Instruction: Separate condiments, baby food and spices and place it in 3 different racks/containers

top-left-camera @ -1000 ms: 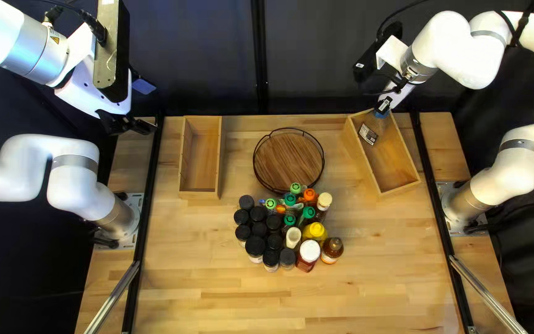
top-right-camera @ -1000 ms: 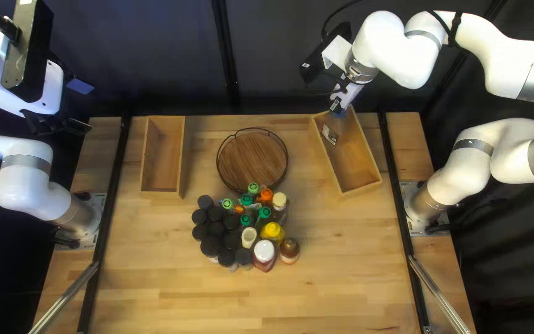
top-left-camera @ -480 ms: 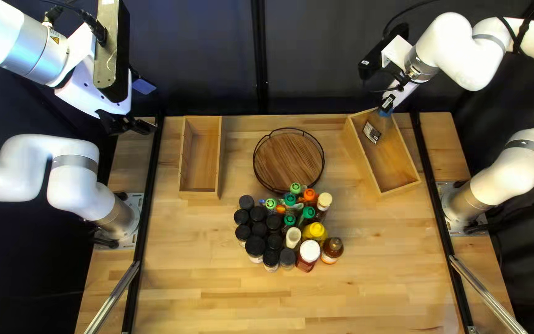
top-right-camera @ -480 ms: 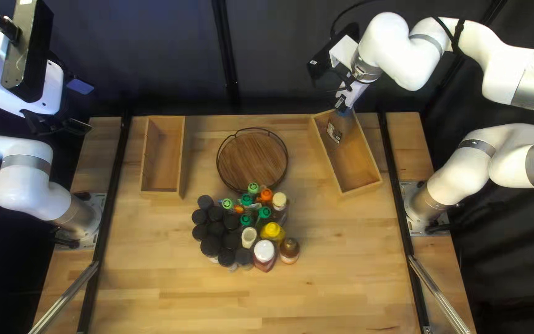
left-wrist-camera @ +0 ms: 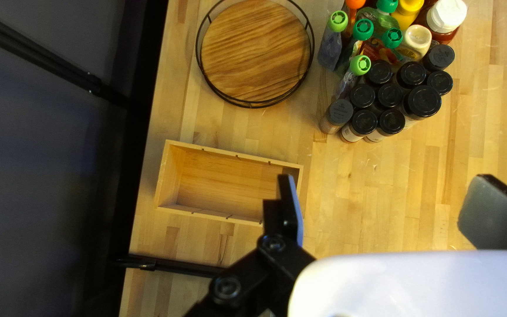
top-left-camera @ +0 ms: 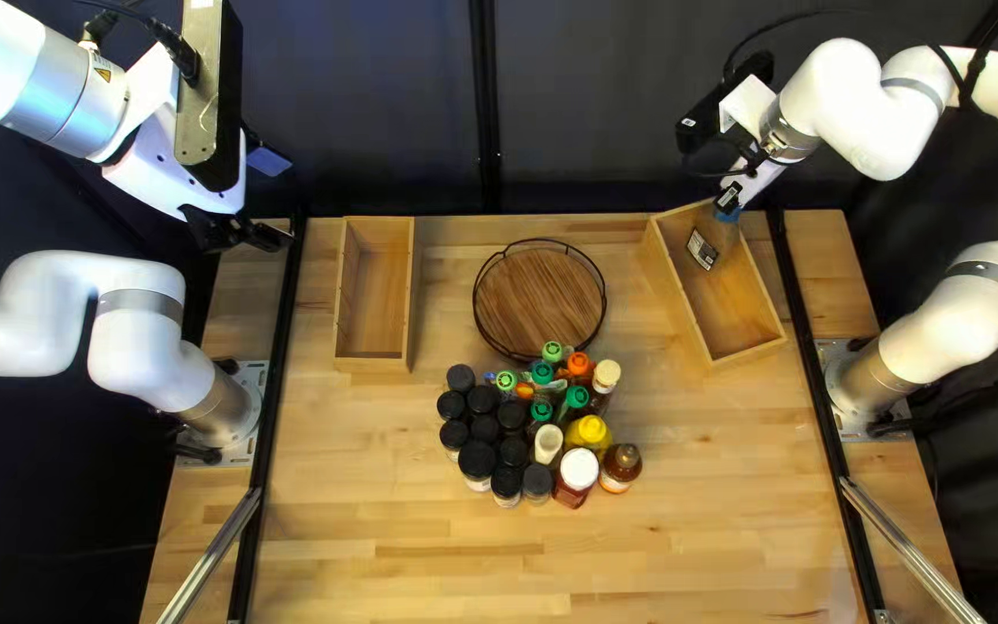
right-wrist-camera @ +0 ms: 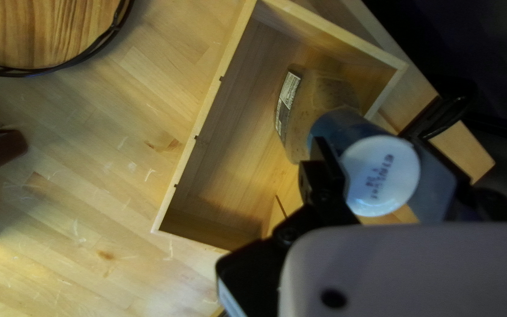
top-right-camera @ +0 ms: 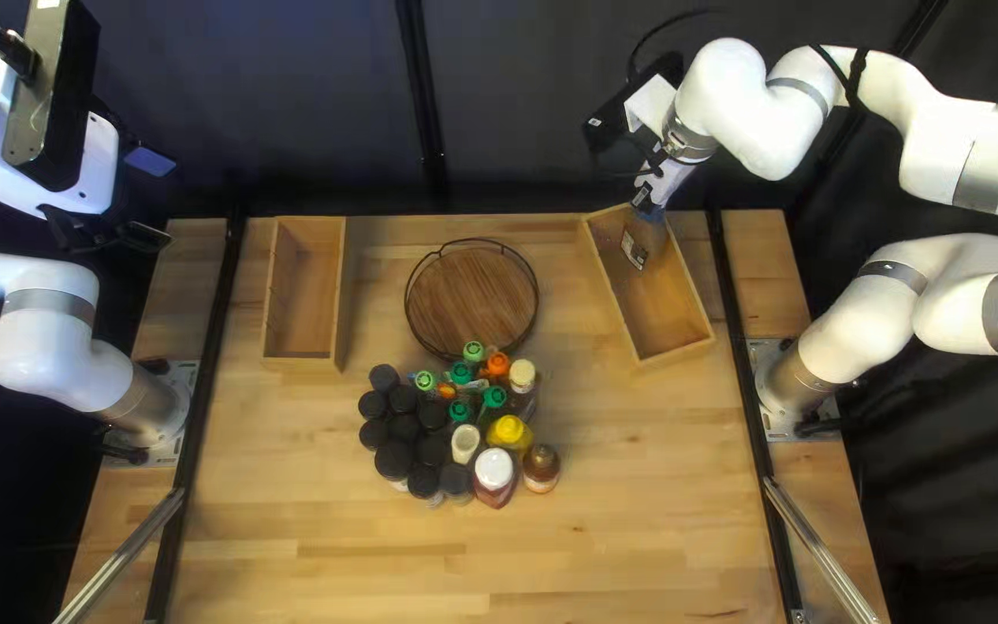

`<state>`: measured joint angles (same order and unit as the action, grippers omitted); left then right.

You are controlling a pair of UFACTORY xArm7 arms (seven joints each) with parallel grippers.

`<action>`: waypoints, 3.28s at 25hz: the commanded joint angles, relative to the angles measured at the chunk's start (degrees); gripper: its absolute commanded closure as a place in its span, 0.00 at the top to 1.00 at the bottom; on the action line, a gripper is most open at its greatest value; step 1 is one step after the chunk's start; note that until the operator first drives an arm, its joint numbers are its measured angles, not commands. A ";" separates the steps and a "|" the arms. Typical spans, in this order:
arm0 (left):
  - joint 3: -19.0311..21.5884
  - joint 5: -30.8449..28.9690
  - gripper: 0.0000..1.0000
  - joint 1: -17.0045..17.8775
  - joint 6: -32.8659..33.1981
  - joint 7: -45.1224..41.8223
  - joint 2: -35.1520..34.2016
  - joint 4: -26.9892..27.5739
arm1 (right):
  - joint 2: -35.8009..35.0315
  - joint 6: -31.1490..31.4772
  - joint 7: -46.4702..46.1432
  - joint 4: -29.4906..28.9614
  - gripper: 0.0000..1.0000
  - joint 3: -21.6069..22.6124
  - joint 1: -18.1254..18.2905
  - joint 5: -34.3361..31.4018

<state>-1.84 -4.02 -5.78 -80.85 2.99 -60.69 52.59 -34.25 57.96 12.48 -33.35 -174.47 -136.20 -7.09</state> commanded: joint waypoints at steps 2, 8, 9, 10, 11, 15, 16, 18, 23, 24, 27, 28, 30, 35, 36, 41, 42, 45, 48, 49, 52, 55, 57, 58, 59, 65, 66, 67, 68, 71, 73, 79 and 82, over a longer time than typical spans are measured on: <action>0.00 0.00 1.00 0.00 0.00 0.00 0.00 0.00 | 0.55 -1.34 0.16 0.90 1.00 -0.50 0.08 0.60; 0.00 0.00 1.00 0.00 0.00 0.00 0.00 0.00 | -1.24 0.37 0.38 0.37 1.00 0.01 -0.79 1.50; 0.00 0.00 1.00 0.00 0.00 0.00 0.00 0.00 | -1.57 1.06 0.59 -0.10 1.00 0.39 -1.13 1.73; 0.00 0.00 1.00 0.00 0.00 0.00 0.00 0.00 | -2.08 2.38 0.89 -1.12 1.00 1.14 -1.85 2.19; 0.00 0.00 1.00 0.00 0.00 0.00 0.00 0.00 | -2.39 3.52 1.07 -2.11 1.00 1.80 -2.53 2.63; 0.00 0.00 1.00 0.00 0.00 0.00 0.00 0.00 | -3.09 7.53 0.82 -6.61 1.00 4.26 -6.11 5.03; 0.00 0.00 1.00 0.00 0.00 0.00 0.00 0.00 | -2.95 8.22 0.52 -7.78 1.00 4.83 -7.15 5.77; 0.00 0.00 1.00 0.00 0.00 0.00 0.00 0.00 | -2.52 8.95 -0.89 -9.66 1.00 5.30 -9.46 7.56; 0.00 0.00 1.00 0.00 0.00 0.00 0.00 0.00 | 1.26 8.02 -6.32 -13.79 1.00 6.27 -15.96 13.58; 0.00 0.00 1.00 0.00 0.00 0.00 0.00 0.00 | 1.88 7.82 -7.44 -14.21 1.00 6.13 -16.69 14.34; 0.00 0.00 1.00 0.00 0.00 0.00 0.00 0.00 | 5.15 6.74 -11.97 -16.18 1.00 6.34 -20.18 17.99; 0.00 0.00 1.00 0.00 0.00 0.00 0.00 0.00 | 5.74 6.34 -13.02 -16.35 1.00 6.49 -20.96 18.76; 0.00 0.00 1.00 0.00 0.00 0.00 0.00 0.00 | 6.37 4.99 -14.58 -15.98 1.00 7.31 -22.61 20.03; 0.00 0.00 1.00 0.00 0.00 0.00 0.00 0.00 | 6.03 0.75 -16.91 -13.43 1.00 9.21 -25.26 21.17; 0.00 0.00 1.00 0.00 0.00 0.00 0.00 0.00 | 6.39 -0.44 -17.15 -12.94 1.00 9.83 -25.66 21.08; 0.00 0.00 1.00 0.00 0.00 0.00 0.00 0.00 | 9.57 -5.08 -17.60 -11.84 1.00 12.42 -26.44 19.60; 0.00 0.00 1.00 0.00 0.00 0.00 0.00 0.00 | 10.22 -5.84 -17.48 -11.66 1.00 12.97 -26.46 19.08; 0.00 0.00 1.00 0.00 0.00 0.00 0.00 0.00 | 11.78 -7.63 -17.01 -11.08 1.00 14.36 -26.32 17.40; 0.00 0.00 1.00 0.00 0.00 0.00 0.00 0.00 | 14.25 -9.99 -16.52 -10.73 1.00 15.81 -26.33 15.90; 0.00 0.00 1.00 0.00 0.00 0.00 0.00 0.00 | 14.65 -10.35 -16.45 -10.70 1.00 16.05 -26.34 15.64; 0.00 0.00 1.00 0.00 0.00 0.00 0.00 0.00 | 17.46 -13.39 -14.67 -10.10 1.00 18.00 -26.12 13.29; 0.00 0.00 1.00 0.00 0.00 0.00 0.00 0.00 | 19.99 -15.97 -12.88 -9.76 1.00 19.30 -25.62 10.82; 0.00 0.00 1.00 0.00 0.00 0.00 0.00 0.00 | 21.21 -16.92 -12.59 -9.82 1.00 19.45 -25.32 9.88; 0.00 0.00 1.00 0.00 0.00 0.00 0.00 0.00 | 21.79 -17.20 -12.38 -9.94 1.00 19.51 -25.10 9.31; 0.00 0.00 1.00 0.00 0.00 0.00 0.00 0.00 | 22.04 -17.38 -12.39 -9.95 1.00 19.49 -25.00 9.09; 0.00 0.00 1.00 0.00 0.00 0.00 0.00 0.00 | 23.57 -18.63 -12.86 -10.01 0.06 19.11 -24.30 8.03; 0.00 0.00 1.00 0.00 0.00 0.00 0.00 0.00 | 23.48 -18.70 -12.88 -9.90 0.00 19.10 -24.30 8.04; 0.00 0.00 1.00 0.00 0.00 0.00 0.00 0.00 | 23.31 -18.68 -12.91 -9.81 0.00 19.08 -24.32 8.08; 0.00 0.00 1.00 0.00 0.00 0.00 0.00 0.00 | 22.91 -18.65 -13.02 -9.59 0.00 19.03 -24.38 8.25; 0.00 0.00 1.00 0.00 0.00 0.00 0.00 0.00 | 21.17 -17.50 -13.13 -9.31 0.00 18.92 -24.66 8.79; 0.00 0.00 1.00 0.00 0.00 0.00 0.00 0.00 | 19.07 -15.82 -13.26 -9.10 0.00 18.71 -25.02 9.43; 0.00 0.00 1.00 0.00 0.00 0.00 0.00 0.00 | 10.32 -6.94 -12.63 -9.61 0.00 17.23 -25.71 11.33; 0.00 0.00 1.00 0.00 0.00 0.00 0.00 0.00 | 5.41 -0.84 -11.86 -10.29 0.00 15.02 -25.18 12.68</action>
<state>-1.84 -4.02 -5.78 -80.85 2.99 -60.69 52.59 -25.05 52.66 -0.11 -43.06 -157.62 -161.78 4.55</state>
